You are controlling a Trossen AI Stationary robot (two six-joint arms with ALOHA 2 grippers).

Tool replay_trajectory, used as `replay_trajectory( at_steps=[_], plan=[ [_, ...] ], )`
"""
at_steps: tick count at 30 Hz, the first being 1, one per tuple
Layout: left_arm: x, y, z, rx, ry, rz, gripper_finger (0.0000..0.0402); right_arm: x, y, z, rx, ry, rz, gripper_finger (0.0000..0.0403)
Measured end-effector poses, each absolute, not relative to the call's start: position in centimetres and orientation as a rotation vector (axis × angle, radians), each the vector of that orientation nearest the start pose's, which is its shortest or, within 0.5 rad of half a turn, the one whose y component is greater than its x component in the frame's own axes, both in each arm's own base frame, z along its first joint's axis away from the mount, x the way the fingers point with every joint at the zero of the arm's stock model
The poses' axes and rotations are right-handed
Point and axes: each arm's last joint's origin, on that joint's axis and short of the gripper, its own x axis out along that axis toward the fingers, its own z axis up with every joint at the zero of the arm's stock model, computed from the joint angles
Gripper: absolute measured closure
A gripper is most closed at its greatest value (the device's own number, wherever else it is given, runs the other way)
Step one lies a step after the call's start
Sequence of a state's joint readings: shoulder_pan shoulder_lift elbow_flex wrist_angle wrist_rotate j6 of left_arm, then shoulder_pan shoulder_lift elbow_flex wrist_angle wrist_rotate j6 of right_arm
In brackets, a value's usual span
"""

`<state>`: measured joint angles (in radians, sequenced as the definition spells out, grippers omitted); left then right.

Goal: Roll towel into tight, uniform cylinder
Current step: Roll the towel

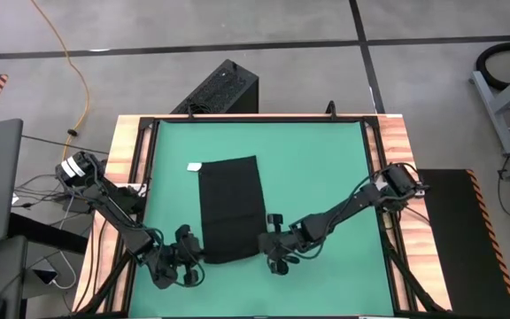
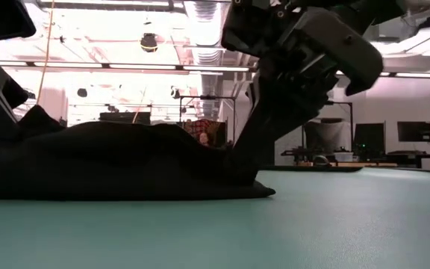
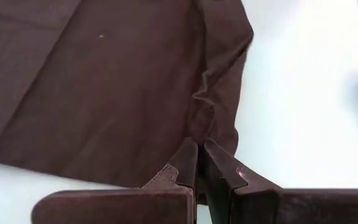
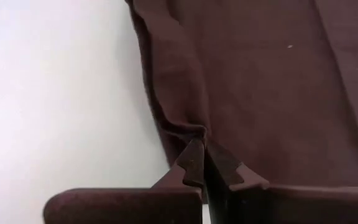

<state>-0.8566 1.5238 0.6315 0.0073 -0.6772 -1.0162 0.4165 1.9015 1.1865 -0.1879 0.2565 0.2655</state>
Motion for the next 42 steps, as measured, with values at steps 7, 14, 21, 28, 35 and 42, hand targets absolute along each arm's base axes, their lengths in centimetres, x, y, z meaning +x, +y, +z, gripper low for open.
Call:
replay_trajectory(
  at_steps=[7,14,21,28,35,42],
  plan=[
    [18.5,-18.4,14.0,-0.334,0.677,0.196,0.0401,36.2,14.1,16.1,-0.020,0.881,-0.010,0.0386],
    [18.1,-18.0,13.7,-0.301,0.714,0.232,0.0401,36.0,13.7,15.9,-0.015,0.908,-0.028,0.0386],
    [18.1,-17.9,13.7,-0.289,0.689,0.248,0.0392,35.8,13.7,15.5,-0.010,0.944,-0.047,0.0386],
    [18.2,-17.9,13.7,-0.253,0.686,0.242,0.0365,36.0,13.8,14.1,-0.009,0.970,-0.054,0.0386],
    [18.2,-18.0,13.7,-0.215,0.695,0.210,0.0306,36.1,14.1,13.7,-0.016,0.970,-0.055,0.0386],
    [17.4,-18.4,13.6,-0.209,0.717,0.192,0.0305,36.1,14.1,13.7,-0.017,0.972,-0.054,0.0386]
  ],
)
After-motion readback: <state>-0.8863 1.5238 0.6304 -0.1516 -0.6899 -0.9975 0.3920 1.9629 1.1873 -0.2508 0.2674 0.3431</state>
